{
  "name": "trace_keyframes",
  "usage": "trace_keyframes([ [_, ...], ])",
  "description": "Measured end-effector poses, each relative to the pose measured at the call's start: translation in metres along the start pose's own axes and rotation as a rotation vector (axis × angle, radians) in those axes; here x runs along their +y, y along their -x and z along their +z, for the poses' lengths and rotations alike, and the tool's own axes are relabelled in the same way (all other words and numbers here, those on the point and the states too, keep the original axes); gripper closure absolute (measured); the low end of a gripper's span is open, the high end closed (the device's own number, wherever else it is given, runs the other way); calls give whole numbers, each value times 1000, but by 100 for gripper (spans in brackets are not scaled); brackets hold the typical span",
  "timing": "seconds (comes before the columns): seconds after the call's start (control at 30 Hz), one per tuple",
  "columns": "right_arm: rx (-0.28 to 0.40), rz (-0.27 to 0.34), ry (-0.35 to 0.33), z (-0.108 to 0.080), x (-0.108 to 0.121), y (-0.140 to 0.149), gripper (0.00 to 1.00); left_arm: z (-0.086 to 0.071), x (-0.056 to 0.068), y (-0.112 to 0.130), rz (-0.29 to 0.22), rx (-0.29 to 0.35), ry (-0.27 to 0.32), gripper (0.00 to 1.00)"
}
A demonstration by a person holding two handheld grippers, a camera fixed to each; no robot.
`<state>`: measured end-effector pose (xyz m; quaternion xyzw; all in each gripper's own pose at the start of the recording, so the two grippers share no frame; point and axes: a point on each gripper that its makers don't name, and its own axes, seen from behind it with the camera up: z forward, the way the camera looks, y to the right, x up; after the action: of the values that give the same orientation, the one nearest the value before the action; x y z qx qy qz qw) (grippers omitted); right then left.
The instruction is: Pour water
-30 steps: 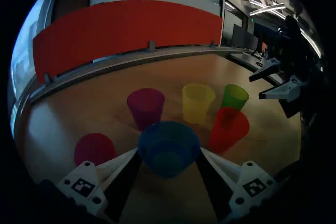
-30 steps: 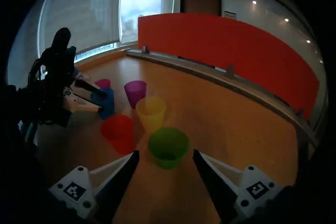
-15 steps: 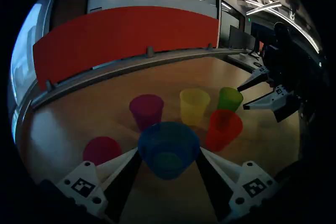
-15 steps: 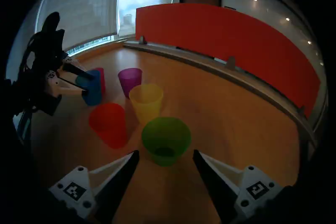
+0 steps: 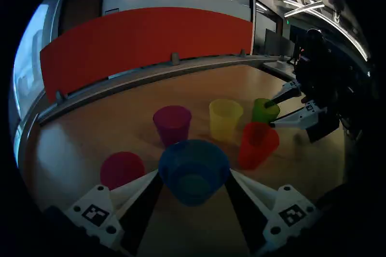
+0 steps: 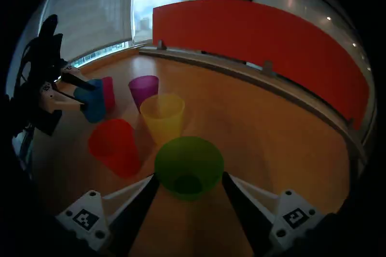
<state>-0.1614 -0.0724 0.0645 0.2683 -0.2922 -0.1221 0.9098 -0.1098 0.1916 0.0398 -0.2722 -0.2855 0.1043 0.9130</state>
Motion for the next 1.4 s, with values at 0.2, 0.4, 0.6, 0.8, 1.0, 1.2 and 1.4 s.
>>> trace_keyframes([
  [0.2,5,-4,0,8,1,-2,0,-1,-2,1,-1,-1,-3,14],
  [0.4,9,-16,3,12,2,-2,8,-2,-2,1,2,-2,-3,14],
  [0.6,22,-9,3,13,3,-4,12,-3,-3,0,2,4,-3,14],
  [0.8,48,-7,0,1,1,-12,12,-8,-2,-2,6,18,1,14],
  [1.0,81,-24,-4,-23,-8,-30,12,-20,3,-9,18,50,11,15],
  [1.2,119,-35,-2,-49,-21,-50,12,-37,6,-21,29,94,12,15],
  [1.4,170,-45,-1,-74,-32,-71,12,-56,6,-39,46,159,5,15],
])
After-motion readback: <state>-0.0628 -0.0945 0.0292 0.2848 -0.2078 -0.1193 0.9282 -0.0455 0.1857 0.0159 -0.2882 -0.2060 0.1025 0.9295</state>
